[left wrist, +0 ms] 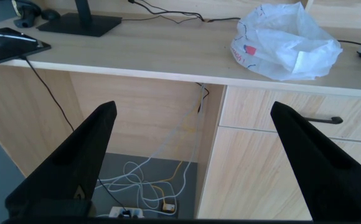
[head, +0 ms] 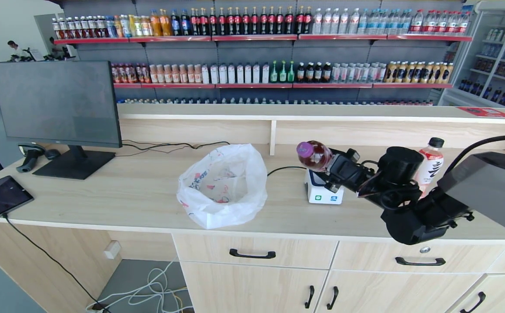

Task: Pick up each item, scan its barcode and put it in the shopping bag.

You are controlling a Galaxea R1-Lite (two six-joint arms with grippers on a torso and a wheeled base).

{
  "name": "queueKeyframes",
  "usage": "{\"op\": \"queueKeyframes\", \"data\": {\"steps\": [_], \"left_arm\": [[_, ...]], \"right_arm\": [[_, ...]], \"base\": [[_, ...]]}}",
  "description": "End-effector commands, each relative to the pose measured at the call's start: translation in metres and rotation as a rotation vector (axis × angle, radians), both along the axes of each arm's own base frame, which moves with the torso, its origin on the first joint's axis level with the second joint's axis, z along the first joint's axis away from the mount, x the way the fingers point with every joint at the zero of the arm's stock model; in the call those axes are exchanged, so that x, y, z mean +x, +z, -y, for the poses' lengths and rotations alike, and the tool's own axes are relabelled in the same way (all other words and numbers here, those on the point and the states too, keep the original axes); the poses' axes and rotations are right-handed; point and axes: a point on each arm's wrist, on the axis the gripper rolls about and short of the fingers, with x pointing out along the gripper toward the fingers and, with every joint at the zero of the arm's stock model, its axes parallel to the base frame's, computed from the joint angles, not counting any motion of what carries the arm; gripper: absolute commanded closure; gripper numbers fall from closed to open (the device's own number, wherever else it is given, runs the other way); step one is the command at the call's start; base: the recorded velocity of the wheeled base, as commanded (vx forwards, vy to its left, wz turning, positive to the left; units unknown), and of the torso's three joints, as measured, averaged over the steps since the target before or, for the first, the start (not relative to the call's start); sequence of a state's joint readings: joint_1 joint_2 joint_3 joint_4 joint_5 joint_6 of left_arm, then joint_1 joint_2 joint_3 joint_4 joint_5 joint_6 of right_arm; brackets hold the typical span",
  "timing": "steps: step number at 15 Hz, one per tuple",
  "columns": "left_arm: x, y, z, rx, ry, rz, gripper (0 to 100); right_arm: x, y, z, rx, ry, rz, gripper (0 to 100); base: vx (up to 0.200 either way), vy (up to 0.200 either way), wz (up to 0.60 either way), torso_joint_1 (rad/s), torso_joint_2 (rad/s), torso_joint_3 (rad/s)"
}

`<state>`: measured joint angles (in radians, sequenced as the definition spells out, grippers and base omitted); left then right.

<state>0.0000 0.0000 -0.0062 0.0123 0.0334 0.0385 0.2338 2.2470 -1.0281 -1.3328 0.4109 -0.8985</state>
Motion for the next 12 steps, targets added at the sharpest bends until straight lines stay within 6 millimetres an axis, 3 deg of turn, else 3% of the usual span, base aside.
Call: {"op": "queueKeyframes", "data": {"steps": [1,4,9,12], "left_arm": [[0.0,0.0,0.0,0.001,0.0,0.0,0],[0.0,0.0,0.0,0.0,-0.001,0.0,0],[0.0,0.0,0.0,0.0,0.0,0.0,0],[0.0,0.0,0.0,0.0,0.0,0.0,0]], "right_arm": [[-0.025,0.025,0.006,0.017,0.003,0.015,100],[-0.055,0.034,0.013,0.088,0.013,-0.033,100],[-0.091,0.074,0.026,0.207,-0.031,-0.011,100],[-0.132,0.079,0.037,0.323,-0.107,-0.084,100]], "base": [[0.0,0.0,0.0,0.0,0.0,0.0],[0.0,0.0,0.0,0.0,0.0,0.0],[0.0,0.0,0.0,0.0,0.0,0.0],[0.0,0.0,0.0,0.0,0.0,0.0]]}}
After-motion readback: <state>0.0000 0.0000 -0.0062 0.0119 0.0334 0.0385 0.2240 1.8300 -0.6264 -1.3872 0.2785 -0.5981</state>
